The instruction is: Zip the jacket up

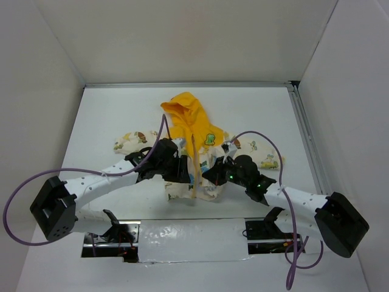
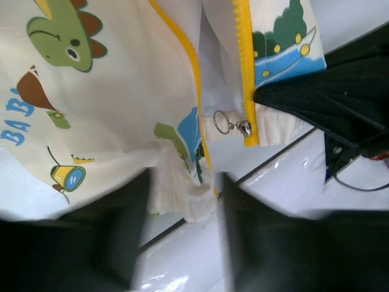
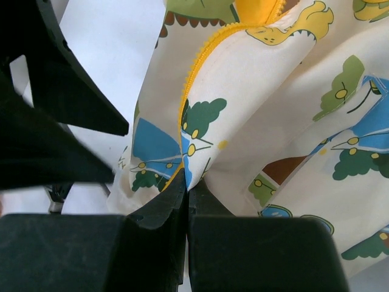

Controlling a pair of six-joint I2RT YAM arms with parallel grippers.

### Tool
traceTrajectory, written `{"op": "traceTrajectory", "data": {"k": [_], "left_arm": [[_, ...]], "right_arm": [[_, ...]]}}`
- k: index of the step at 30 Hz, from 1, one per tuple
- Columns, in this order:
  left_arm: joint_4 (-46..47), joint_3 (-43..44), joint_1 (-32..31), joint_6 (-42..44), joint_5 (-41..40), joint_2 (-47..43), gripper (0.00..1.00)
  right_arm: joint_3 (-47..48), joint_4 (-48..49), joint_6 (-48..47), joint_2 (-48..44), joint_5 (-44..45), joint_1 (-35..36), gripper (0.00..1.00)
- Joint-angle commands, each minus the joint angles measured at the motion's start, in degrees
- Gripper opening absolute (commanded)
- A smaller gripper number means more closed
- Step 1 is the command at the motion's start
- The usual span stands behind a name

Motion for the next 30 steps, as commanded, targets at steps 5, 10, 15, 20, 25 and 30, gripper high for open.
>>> {"op": "traceTrajectory", "data": {"k": [5,10,15,20,25,30], "left_arm": [[-0.1,0.7,-2.2,4.1,4.7,3.3,0.99],[-7.0,2.7,-3.7,1.3,-1.3,6.2,0.72],[-6.8,2.6,-3.7,1.6,-2.2,4.1,0.33],[-9.2,4.0,-3.5,0.8,-5.8,-0.3,0.06],[-10.1,4.4,-1.2,-0.7,-7.0,-4.2,0.02],[2.6,0.7,-1.1,-0.3,1.2,-5.0,0.0]], "right_arm": [[3.2,-1.7,0.6,2.0,0.4,-0.4,0.0],[4.3,-3.2,0.7,3.9,0.8,-0.6,0.0],[5.2,-4.2,0.6,5.1,0.8,-1.3,0.0],[5.3,-7.6,1.0,5.4,3.6,-2.9,0.0],[5.2,-9.0,0.7,5.1,3.5,-4.7,0.0],[3.9,-2.2,-0.8,4.4,-6.4,-2.4,0.0]]}}
